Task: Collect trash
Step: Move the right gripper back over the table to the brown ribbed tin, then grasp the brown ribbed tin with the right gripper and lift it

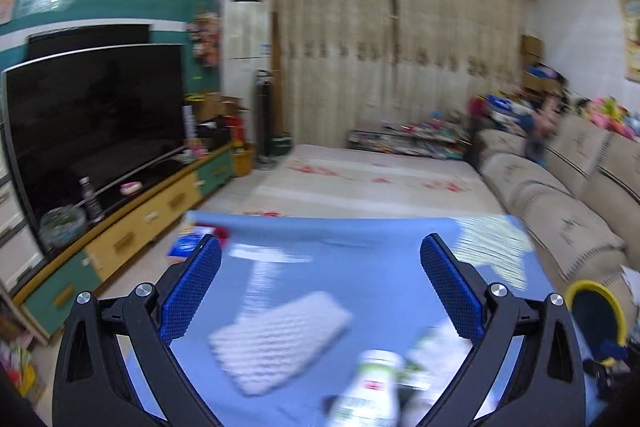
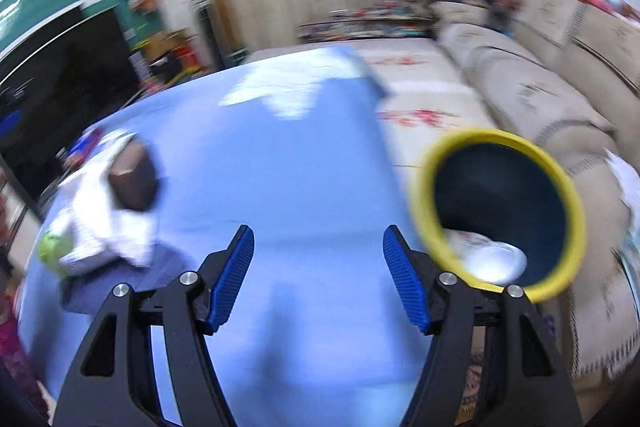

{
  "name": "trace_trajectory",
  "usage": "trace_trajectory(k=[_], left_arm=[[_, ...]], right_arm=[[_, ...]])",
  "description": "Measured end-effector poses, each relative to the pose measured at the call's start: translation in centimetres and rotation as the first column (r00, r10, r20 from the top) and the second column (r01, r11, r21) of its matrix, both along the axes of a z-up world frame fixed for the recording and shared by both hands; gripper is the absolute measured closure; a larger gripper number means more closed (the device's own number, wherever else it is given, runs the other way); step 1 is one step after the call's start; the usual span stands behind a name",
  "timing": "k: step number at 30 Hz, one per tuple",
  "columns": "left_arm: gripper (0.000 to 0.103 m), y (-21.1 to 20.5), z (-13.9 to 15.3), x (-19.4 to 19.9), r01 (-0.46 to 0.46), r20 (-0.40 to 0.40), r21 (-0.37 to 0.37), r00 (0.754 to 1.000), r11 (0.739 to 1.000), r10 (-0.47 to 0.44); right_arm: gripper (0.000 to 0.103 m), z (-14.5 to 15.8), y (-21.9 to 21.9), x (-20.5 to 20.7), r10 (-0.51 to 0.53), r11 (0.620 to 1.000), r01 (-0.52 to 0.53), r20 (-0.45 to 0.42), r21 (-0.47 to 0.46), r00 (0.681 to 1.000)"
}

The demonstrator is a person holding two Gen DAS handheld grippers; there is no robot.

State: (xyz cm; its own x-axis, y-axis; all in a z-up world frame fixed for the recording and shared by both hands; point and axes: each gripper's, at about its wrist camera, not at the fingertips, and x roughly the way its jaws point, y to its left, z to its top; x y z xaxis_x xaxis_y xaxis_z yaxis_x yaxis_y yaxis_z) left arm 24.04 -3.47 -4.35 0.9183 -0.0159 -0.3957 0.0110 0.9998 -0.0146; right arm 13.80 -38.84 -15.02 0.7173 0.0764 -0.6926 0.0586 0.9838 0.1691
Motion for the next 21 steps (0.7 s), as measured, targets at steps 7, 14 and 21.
trace_trajectory(k=[7, 14, 21], left_arm=[[0.005, 4.3, -3.3, 2.7, -0.079, -0.039, -0.009, 0.996, 0.997, 0.078], [0.005, 5.8, -3.2, 1.7, -0.119, -0.009, -0.041, 0.993, 0.992, 0.119], [0.005, 5.2, -3.1, 1.1, -0.125, -0.011, -0.057, 0.992, 0.990, 0.125]], right_arm=[[0.039, 2.2, 6.6, 3.4, 0.139, 0.989, -0.141, 0.038, 0.033, 0.989], [0.056, 1.6, 9.7, 3.9, 0.223, 0.972, -0.222, 0.002, 0.078, 0.975], [0.059, 2.3, 10.6, 6.2, 0.217, 0.971, -0.218, 0.015, 0.095, 0.976]])
